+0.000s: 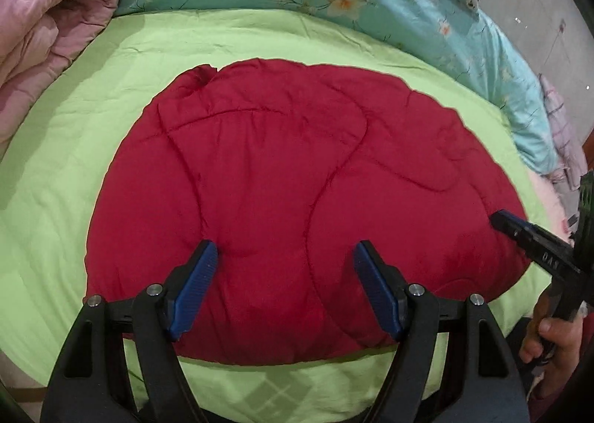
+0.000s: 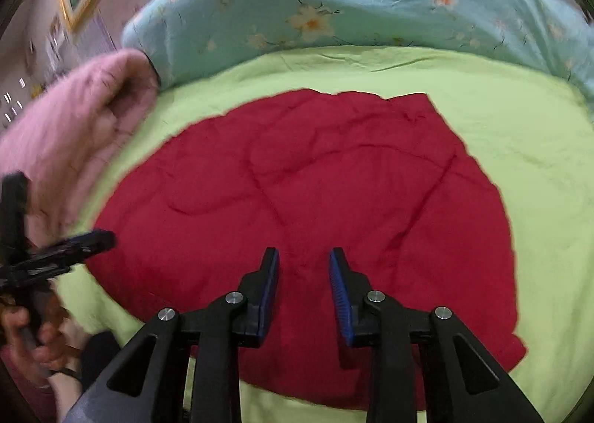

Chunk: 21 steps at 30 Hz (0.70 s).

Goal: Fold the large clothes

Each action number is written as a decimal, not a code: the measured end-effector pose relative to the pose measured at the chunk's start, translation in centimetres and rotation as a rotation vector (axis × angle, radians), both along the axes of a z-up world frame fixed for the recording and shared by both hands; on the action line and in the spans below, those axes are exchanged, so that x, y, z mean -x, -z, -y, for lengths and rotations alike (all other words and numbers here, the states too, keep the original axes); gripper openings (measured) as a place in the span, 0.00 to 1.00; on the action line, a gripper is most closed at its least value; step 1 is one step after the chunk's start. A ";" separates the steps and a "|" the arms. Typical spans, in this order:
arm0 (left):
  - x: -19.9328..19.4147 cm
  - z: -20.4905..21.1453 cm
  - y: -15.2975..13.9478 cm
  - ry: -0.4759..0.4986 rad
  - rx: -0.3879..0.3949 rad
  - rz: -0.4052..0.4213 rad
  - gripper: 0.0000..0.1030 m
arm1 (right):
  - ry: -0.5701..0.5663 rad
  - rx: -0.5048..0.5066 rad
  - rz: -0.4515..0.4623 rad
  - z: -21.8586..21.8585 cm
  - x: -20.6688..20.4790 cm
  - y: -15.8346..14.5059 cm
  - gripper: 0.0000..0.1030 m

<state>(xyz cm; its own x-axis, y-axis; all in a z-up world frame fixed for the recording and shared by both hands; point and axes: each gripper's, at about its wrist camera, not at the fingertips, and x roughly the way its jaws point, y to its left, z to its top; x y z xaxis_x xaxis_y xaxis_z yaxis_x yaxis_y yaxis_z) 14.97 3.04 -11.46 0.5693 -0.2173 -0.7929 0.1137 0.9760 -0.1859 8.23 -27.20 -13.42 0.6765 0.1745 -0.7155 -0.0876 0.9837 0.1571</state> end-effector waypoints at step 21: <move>-1.1 1.7 1.7 -0.028 -0.136 0.009 0.83 | 0.012 -0.117 0.036 1.0 -3.8 -2.3 0.30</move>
